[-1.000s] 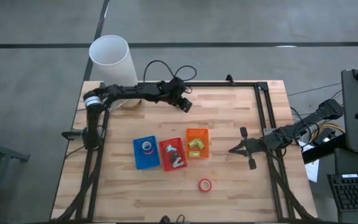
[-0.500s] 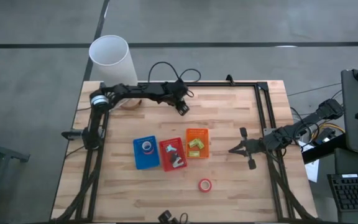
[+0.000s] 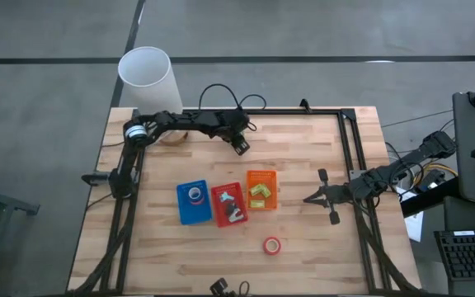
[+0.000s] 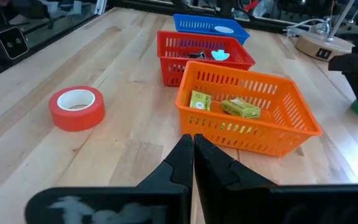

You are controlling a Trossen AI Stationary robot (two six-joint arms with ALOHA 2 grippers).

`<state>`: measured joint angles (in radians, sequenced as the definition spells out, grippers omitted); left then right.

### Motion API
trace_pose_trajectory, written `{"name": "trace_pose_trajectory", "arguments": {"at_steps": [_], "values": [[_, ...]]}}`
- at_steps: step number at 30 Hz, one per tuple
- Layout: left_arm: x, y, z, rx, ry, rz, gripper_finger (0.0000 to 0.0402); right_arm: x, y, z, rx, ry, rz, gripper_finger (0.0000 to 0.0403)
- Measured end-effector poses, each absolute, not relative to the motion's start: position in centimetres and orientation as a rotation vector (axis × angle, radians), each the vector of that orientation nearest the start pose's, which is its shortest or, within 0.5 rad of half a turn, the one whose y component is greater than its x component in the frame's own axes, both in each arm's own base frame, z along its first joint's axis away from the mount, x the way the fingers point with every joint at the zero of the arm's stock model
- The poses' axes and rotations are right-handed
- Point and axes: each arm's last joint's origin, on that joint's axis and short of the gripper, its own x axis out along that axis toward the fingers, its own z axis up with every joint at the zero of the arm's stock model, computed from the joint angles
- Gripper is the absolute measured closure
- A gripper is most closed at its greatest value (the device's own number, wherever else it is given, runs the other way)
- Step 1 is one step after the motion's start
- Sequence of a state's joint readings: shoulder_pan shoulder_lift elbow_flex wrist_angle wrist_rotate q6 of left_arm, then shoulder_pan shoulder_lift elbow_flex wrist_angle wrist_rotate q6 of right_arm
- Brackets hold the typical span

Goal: Pick and place Stapler, Stapler remover, tape
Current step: Put the green tape into the blue bin

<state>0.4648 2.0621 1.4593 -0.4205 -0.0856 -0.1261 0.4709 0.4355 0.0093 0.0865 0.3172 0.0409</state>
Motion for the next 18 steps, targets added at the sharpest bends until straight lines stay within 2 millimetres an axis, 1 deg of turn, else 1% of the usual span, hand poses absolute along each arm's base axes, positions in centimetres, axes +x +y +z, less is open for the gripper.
{"name": "trace_pose_trajectory", "arguments": {"at_steps": [4,6,10,12,15,18], "values": [[38.4,19.5,16.4,-0.310,0.988,0.545,0.0344,11.0,4.6,13.7,-0.090,0.316,0.145,0.0394],[38.4,19.5,16.5,-0.297,0.992,0.537,0.0364,11.0,4.6,13.7,-0.090,0.316,0.145,0.0394],[38.0,18.9,16.9,-0.290,1.035,0.511,0.0364,11.0,4.6,13.7,-0.090,0.316,0.145,0.0394],[37.7,18.3,17.5,-0.286,1.070,0.489,0.0364,11.0,4.6,13.6,-0.090,0.317,0.145,0.0394],[37.0,17.0,19.0,-0.288,1.116,0.466,0.0359,11.0,4.6,13.7,-0.090,0.317,0.145,0.0394],[36.3,15.0,21.0,-0.275,1.158,0.433,0.0356,11.0,4.6,13.6,-0.089,0.317,0.144,0.0394]]}}
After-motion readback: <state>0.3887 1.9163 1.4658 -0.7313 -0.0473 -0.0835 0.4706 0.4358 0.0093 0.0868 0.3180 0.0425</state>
